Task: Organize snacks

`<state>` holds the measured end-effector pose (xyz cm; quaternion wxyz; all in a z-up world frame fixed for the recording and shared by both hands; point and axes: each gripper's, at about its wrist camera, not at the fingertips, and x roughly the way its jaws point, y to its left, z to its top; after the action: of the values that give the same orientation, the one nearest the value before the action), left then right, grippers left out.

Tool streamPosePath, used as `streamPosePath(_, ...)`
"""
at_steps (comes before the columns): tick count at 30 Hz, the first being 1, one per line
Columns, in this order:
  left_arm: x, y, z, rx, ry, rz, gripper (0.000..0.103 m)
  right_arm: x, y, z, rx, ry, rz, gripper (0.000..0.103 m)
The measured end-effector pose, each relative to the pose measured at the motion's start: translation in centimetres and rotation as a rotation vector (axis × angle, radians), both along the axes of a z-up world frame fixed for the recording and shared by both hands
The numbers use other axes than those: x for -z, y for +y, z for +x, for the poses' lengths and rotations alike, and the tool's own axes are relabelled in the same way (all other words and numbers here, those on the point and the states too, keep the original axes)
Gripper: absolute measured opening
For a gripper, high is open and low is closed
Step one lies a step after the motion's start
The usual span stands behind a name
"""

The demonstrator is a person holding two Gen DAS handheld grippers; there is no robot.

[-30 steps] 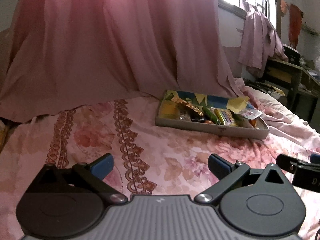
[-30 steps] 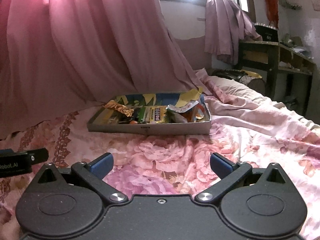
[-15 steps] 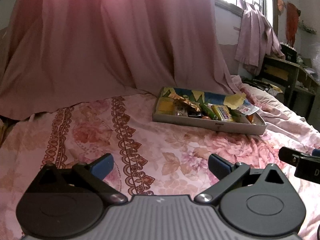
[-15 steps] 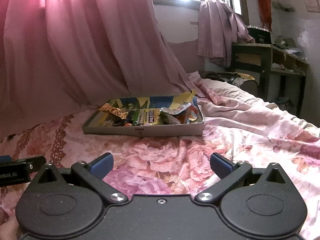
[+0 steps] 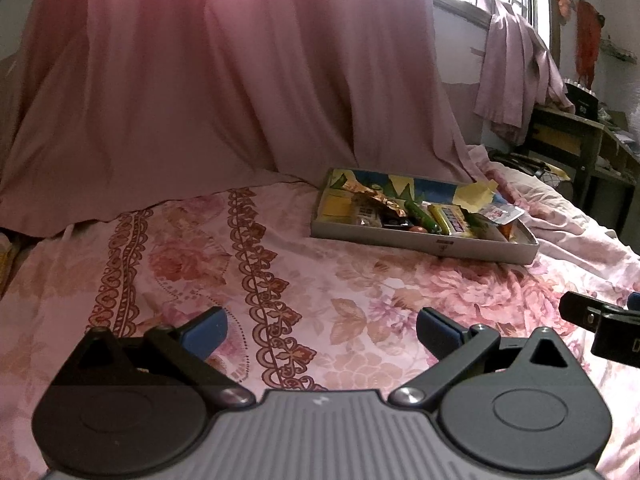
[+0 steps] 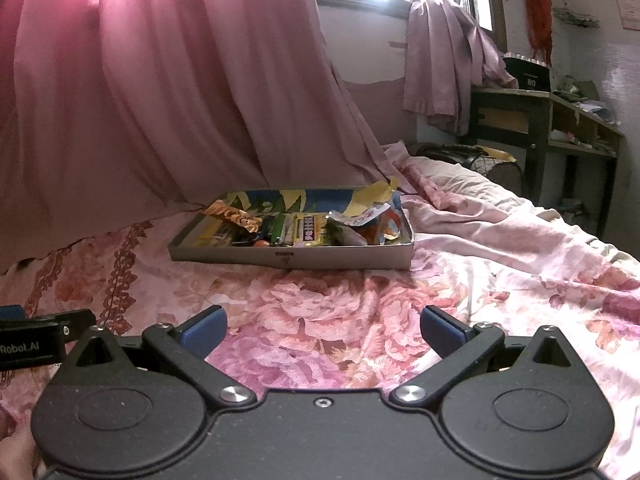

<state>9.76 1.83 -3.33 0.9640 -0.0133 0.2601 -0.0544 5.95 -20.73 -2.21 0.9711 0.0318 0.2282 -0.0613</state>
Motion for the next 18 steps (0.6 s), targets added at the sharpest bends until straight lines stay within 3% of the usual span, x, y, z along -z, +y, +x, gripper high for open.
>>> streamPosePath(18, 0.17, 0.09, -0.02, -0.01, 0.008, 0.001, 0.103, 0.15, 0.13, 0.12, -0.004, 0.009, -0.004, 0.102)
